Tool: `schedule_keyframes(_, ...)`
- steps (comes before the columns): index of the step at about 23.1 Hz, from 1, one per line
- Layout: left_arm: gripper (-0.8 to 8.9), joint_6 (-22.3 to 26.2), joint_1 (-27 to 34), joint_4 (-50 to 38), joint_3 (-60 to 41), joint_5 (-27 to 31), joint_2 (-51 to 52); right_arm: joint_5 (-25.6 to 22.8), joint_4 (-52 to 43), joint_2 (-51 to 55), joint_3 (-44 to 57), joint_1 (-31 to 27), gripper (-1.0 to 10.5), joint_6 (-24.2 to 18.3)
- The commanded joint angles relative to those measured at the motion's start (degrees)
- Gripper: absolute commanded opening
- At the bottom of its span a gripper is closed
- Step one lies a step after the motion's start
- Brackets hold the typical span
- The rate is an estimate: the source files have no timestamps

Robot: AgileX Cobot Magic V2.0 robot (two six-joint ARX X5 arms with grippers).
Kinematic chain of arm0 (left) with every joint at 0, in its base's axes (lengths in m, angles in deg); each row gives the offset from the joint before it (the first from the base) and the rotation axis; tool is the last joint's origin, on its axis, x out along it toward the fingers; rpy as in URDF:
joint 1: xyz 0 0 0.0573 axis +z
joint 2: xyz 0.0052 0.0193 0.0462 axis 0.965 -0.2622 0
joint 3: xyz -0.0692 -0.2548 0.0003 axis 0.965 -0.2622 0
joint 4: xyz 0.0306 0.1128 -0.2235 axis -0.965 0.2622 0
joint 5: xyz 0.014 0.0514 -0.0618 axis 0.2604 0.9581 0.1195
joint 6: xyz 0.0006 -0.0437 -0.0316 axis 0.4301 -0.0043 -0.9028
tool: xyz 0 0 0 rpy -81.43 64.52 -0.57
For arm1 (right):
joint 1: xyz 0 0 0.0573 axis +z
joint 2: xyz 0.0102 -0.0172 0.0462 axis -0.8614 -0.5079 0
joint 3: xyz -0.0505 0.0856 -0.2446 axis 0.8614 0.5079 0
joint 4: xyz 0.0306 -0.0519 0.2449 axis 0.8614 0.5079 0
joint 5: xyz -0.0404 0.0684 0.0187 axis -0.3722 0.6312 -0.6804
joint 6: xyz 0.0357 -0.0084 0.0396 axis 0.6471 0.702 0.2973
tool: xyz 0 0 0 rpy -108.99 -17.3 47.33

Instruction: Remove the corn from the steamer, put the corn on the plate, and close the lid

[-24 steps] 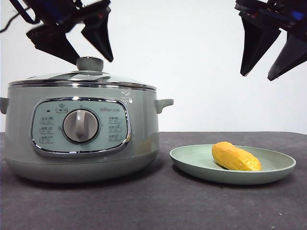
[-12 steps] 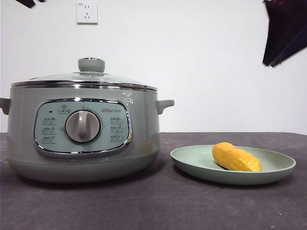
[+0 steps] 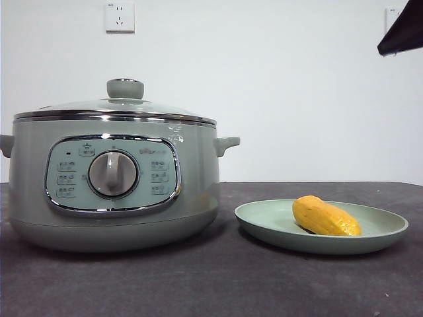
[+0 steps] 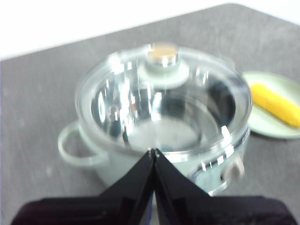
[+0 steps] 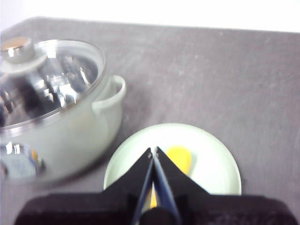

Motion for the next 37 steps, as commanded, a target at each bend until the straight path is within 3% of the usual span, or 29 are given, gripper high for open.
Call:
schedule_keyframes(1, -0.02, -1.6, -0.1, 1.9, -0.3, 0.0, -0.2, -1.7, -0.3, 0.0, 0.5, 0.0, 0.0, 1.0)
schedule_keyframes(14, -0.03, -1.5, -0.2, 4.9, -0.3, -0.6, -1.0, -2.8, 1.7, -0.1, 0.5, 0.0, 0.0, 1.0)
schedule_keyframes(17, -0.03, 4.3, 1.4, 3.0, -0.3, 0.0, 6.0, -2.7, 2.7, -0.1, 0.5, 0.0, 0.0, 1.0)
schedule_keyframes(21, -0.03, 12.6, 10.6, -3.7, -1.9, -3.8, 14.8, -2.8, 3.2, -0.1, 0.5, 0.0, 0.0, 1.0)
schedule_keyframes(23, -0.03, 14.3, 16.4, -6.3, -5.6, -6.3, 16.5, -2.8, 3.2, -0.1, 0.5, 0.0, 0.0, 1.0)
schedule_keyframes(28, -0.03, 14.3, 25.5, -13.1, -16.3, -14.3, 17.0, -2.8, 3.7, -0.1, 0.5, 0.0, 0.0, 1.0)
schedule_keyframes(33, -0.03, 9.1, 29.5, -17.3, -25.3, -14.2, 17.0, -2.8, 3.7, -0.1, 0.5, 0.0, 0.0, 1.0)
schedule_keyframes(37, -0.03, 8.2, 31.3, -17.4, -29.7, -14.1, 18.5, -2.8, 3.7, -0.1, 0.5, 0.0, 0.0, 1.0)
